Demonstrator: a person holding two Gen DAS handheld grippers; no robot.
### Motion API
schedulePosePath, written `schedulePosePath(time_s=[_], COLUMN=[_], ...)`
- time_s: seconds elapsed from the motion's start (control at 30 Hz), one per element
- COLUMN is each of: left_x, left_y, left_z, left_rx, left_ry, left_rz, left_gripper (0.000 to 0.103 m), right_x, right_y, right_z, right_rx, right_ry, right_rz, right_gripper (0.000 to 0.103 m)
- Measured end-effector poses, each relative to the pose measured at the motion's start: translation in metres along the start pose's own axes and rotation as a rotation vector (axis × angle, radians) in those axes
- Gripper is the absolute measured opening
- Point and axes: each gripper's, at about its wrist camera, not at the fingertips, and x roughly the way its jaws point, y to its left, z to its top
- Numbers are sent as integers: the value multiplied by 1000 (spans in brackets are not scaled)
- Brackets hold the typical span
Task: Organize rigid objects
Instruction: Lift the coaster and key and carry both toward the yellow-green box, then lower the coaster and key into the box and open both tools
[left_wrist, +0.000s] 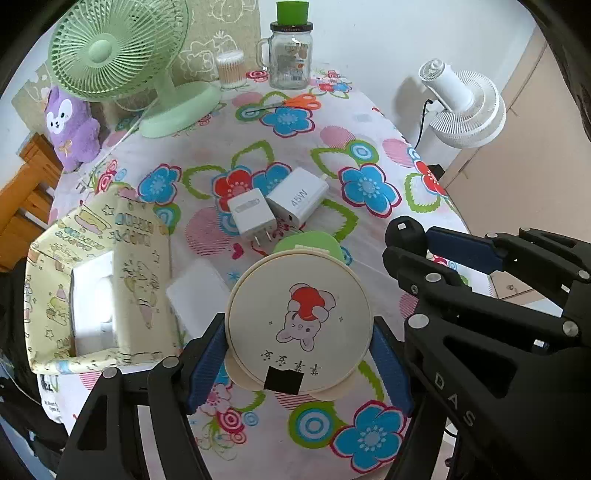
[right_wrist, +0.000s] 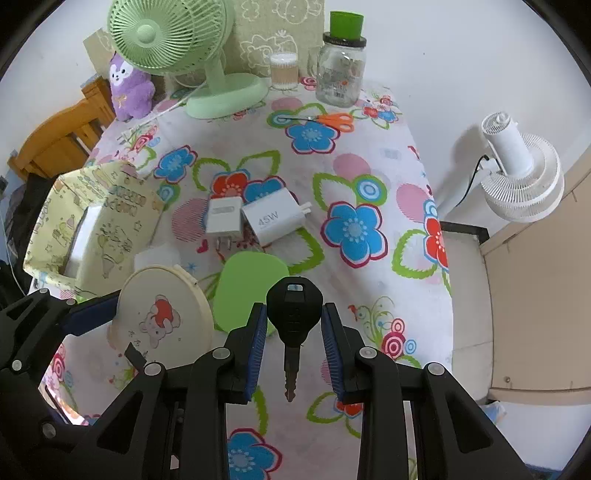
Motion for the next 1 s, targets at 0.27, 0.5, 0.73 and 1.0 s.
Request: schedulePosePath(time_s=[0.27,0.5,0.73,1.0], left_x=[-17,-27,-32,-39], left_y=[20,43,67,96], left_z=[4,8,11,15], left_rx=[10,13,11,0], left_ry=[-31,-47,-55,-68], left_rz=[0,3,3,1], left_gripper=[77,77,77,77], right_x=[-16,-22,-25,-26], right_y=[21,42,64,89], right_z=[12,25,38,51], right_rx=[7,9,9,2], right_ry=[-26,-43,-47,-56], right_rz=[-5,-7,-7,-7], right_gripper=[32,33,33,33])
